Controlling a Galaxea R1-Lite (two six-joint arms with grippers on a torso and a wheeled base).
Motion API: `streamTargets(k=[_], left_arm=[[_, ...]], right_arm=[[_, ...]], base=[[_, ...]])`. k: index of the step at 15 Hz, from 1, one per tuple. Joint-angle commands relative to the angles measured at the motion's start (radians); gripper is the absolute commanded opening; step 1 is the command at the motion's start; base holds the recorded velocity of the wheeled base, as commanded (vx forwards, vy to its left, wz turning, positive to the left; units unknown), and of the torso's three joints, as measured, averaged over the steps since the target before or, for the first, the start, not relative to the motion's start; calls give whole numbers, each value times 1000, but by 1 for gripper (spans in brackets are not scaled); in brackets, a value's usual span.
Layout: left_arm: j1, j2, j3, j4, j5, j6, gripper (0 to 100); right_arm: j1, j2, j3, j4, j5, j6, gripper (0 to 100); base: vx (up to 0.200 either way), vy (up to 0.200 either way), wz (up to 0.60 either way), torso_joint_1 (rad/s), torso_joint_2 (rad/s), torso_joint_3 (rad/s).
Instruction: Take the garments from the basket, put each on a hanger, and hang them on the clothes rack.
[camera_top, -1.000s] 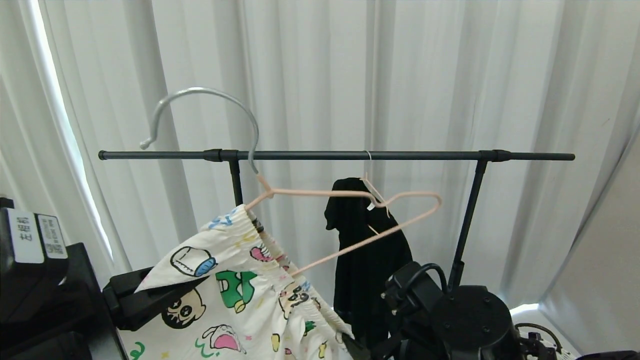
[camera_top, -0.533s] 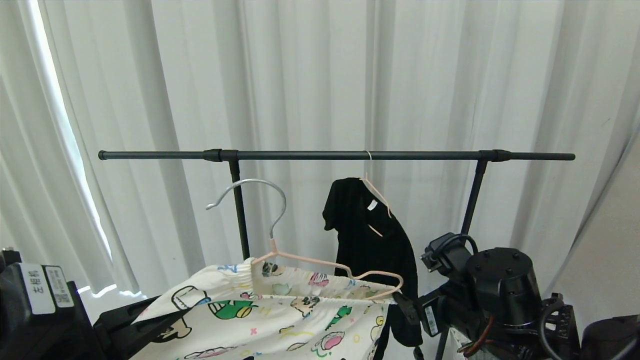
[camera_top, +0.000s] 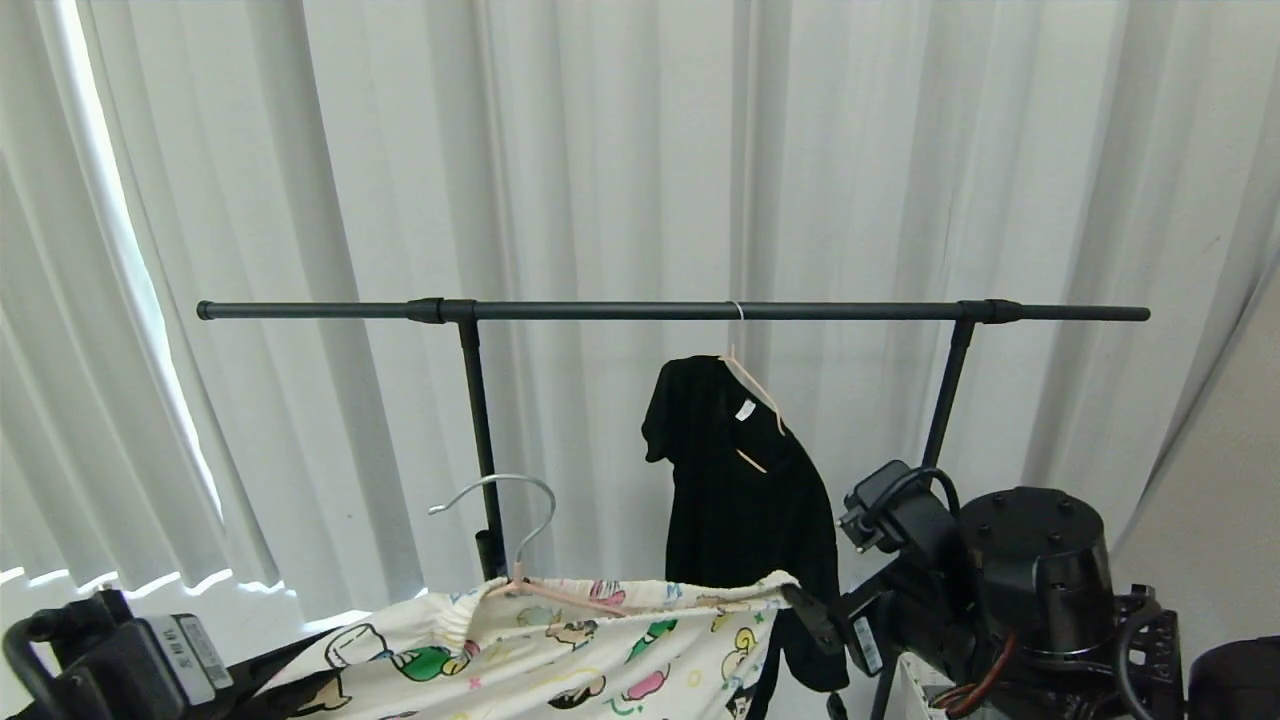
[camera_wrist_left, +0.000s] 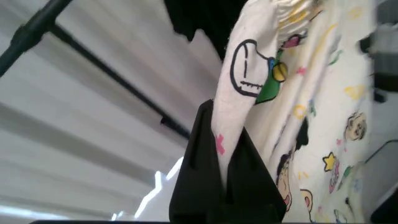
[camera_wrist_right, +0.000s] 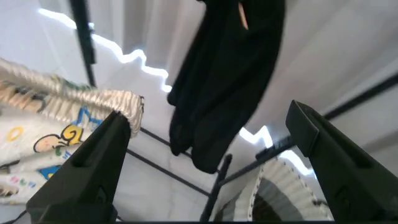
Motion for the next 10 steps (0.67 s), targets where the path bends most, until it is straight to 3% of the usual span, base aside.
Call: streamTargets(k=[1, 4, 7, 10], left_arm=[[14, 115, -44, -1, 59, -3, 0], [9, 172, -126, -2, 73, -103, 0], [-35, 161, -119, -4, 68, -170, 0], [-149, 150, -117, -2, 68, -232, 0]], right_arm=[[103, -58, 0, 0, 27, -16, 100], [236, -73, 0, 0, 30, -56, 100], [267, -90, 1, 5, 72, -131, 100], [259, -99, -16, 10, 132, -183, 100]], base=[[0, 0, 0, 0, 0, 0], [0, 0, 0, 0, 0, 0], [0, 0, 0, 0, 0, 0], [0, 0, 0, 0, 0, 0]])
